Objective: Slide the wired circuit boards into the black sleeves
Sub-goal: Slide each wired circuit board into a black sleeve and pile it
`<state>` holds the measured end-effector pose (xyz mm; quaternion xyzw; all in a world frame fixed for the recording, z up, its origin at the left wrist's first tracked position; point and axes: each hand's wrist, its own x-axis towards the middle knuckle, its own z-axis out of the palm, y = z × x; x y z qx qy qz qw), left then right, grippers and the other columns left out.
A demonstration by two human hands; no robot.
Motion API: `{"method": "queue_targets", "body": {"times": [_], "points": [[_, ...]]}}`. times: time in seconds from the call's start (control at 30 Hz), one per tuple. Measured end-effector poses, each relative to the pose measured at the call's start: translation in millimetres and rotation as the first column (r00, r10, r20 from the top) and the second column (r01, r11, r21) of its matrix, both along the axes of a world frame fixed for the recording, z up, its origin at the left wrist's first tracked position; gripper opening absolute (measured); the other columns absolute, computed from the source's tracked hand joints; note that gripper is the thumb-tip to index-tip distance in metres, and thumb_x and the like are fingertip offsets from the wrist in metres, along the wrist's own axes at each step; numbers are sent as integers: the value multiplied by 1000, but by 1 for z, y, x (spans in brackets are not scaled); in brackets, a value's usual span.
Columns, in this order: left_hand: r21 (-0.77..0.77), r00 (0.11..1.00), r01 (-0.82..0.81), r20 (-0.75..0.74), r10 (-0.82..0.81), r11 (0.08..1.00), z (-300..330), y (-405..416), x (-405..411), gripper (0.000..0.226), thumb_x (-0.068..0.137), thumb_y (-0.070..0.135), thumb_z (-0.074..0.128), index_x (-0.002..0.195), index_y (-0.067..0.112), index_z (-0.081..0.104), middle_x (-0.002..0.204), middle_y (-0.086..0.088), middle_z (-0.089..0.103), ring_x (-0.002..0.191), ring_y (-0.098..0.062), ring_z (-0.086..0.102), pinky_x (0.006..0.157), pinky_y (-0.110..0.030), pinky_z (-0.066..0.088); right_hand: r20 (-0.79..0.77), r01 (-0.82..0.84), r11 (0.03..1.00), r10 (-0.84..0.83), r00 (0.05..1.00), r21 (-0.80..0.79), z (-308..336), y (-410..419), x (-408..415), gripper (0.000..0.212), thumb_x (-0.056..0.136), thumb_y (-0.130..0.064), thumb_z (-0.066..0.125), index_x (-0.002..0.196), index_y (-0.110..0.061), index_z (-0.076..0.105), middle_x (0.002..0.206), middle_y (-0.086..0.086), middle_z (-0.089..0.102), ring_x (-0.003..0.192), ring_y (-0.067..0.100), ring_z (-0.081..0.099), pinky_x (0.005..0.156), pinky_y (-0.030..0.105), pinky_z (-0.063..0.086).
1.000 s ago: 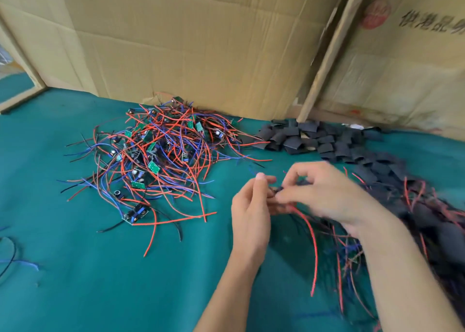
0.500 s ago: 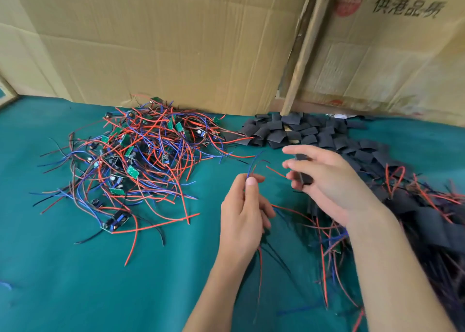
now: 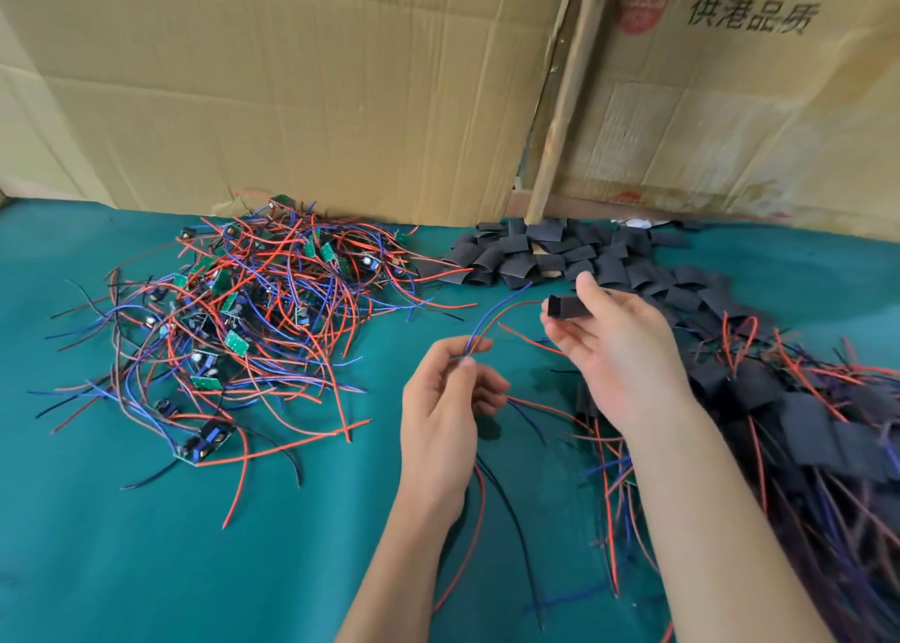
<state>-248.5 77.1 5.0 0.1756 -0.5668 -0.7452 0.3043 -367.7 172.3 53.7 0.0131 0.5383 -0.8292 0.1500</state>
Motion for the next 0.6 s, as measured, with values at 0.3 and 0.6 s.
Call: {"method": "queue_targets", "body": {"times": [0.3,0.6], "points": [[28,1000,13,-25,-12,1000,0,-1,1,29,100,-3,40,101,10,65,70,-8,68,61,-15,58,57,-19,46,192,30,973,14,981,-228,-6,-13,10,25,98,-17,69,97,6,61,84,24,73,71,28,74,66,29,61],[-1,1000,16,0,-16,1000,-2,-1,-1,29,101,-3,39,100,9,65,68,-5,69,59,-14,57,57,-19,46,61,-79,980,91,994,-181,3,-16,12,21,100,-24,66,89,-6,63,97,23,73,79,26,73,67,28,59]]}}
